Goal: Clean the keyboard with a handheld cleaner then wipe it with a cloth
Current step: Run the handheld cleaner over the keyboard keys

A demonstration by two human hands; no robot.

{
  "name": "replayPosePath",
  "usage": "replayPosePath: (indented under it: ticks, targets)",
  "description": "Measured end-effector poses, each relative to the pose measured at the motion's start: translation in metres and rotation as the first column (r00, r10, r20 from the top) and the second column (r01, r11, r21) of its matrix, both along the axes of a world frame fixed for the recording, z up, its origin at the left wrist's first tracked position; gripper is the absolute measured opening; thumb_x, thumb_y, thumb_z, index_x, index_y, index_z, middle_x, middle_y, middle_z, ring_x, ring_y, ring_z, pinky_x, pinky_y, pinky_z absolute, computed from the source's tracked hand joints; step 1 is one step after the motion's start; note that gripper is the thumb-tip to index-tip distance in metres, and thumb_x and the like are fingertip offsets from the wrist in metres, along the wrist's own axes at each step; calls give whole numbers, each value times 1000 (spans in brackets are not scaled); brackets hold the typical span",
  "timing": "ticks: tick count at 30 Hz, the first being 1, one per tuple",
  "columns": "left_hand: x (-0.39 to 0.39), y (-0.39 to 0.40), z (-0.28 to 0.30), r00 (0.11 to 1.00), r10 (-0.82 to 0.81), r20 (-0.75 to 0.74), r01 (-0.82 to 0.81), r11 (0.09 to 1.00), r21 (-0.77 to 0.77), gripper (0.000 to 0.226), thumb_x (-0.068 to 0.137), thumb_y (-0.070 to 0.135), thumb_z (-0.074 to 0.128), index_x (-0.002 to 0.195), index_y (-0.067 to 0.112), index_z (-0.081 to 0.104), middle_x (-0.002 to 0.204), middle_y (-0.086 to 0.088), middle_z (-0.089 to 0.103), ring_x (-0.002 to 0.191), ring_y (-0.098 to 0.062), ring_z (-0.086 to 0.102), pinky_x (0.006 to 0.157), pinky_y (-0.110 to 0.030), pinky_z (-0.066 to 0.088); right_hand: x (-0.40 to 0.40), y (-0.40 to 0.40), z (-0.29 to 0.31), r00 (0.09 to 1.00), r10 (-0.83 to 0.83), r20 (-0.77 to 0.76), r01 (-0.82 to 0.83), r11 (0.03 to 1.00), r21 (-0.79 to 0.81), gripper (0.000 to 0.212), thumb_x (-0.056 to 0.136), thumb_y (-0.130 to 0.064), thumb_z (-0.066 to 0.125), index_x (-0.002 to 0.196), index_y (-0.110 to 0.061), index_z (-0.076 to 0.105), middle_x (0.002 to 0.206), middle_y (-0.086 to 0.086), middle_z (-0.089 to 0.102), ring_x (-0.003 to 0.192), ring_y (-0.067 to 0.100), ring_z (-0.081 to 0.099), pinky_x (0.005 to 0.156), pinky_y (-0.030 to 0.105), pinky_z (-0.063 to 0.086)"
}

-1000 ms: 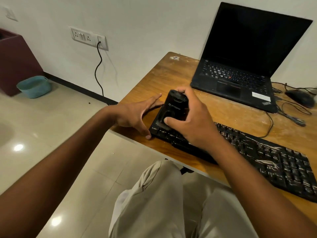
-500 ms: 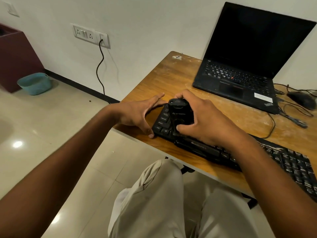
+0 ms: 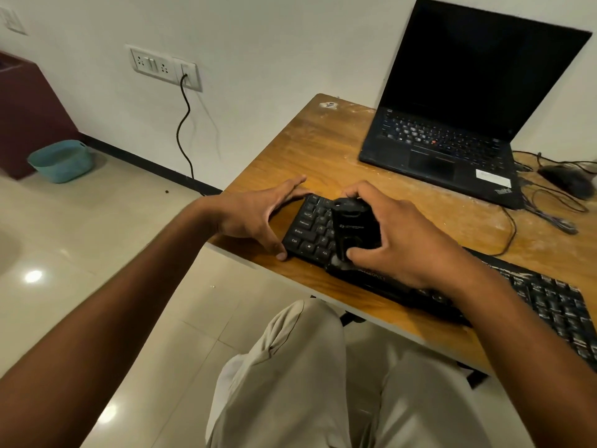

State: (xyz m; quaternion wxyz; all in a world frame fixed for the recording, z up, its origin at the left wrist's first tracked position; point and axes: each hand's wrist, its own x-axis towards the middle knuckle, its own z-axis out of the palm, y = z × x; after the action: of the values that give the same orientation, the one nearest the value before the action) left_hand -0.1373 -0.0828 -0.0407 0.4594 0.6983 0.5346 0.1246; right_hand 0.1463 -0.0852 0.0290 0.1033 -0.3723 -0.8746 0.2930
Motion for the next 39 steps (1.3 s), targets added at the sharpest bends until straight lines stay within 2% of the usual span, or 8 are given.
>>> replayPosePath:
  ticks: [7,11,14,18,24,28,33,39]
  targets:
    - [2,-1,-1,1000,-2,22,2,1000,21,140,56,38,100,158,47,5,155,17,39,141,-11,41,118,-44,37,-35,-5,-11,959,15,-284,-2,999,43,64,82,-15,81,129,-33,41,107,-10,61,86,3,65,63,18,57]
    - [1,-1,-2,1000,13,3,-13,1000,15,138,56,37,100,158,47,7,151,15,43,138,-12,44,117,-44,39,-37,-8,-19,971,60,-232,-43,996,79,63,84,-16,80,131,-31,41,103,-7,62,83,9,66,66,27,60]
    - [0,0,-1,1000,17,-4,-17,1000,-11,146,60,28,99,159,47,-8,160,17,31,142,-8,38,119,-35,35,-9,-5,-13,994,9,-106,-5,999,37,65,82,-19,80,129,-39,40,101,-13,62,79,7,66,61,23,58]
    - [2,0,1,1000,23,-20,-23,1000,-11,147,61,26,98,159,46,-10,164,17,24,144,-8,33,118,-28,31,21,0,1,1000,-28,-13,28,1000,0,63,79,-19,82,122,-44,43,103,-15,62,83,2,64,59,21,56]
    - [3,-3,1,999,32,19,-32,999,-29,146,61,24,98,159,48,-8,161,18,28,143,-8,37,121,-39,34,-9,-5,-5,966,-21,-256,21,1000,-5,62,82,-15,82,126,-34,43,106,-12,62,89,-1,65,64,19,58]
    - [4,-3,3,999,40,17,-39,998,-40,146,62,20,98,158,49,-8,159,15,30,140,-11,40,119,-39,37,-9,-11,-14,985,58,-164,-51,997,50,62,85,-17,79,129,-37,40,106,-9,62,83,6,66,66,27,61]
    - [3,-1,1,1000,30,8,-30,999,-40,148,58,26,99,158,49,-9,163,18,25,145,-10,33,121,-34,31,38,-7,2,1000,-26,4,26,1000,17,63,82,-18,81,121,-46,41,103,-13,64,81,-3,64,60,19,55]
    - [5,-3,3,999,41,16,-40,998,-46,147,59,24,98,158,49,-8,163,18,23,144,-10,33,119,-32,33,24,2,3,970,-110,-217,113,994,0,61,82,-14,82,122,-39,44,108,-13,63,85,0,65,60,18,54]
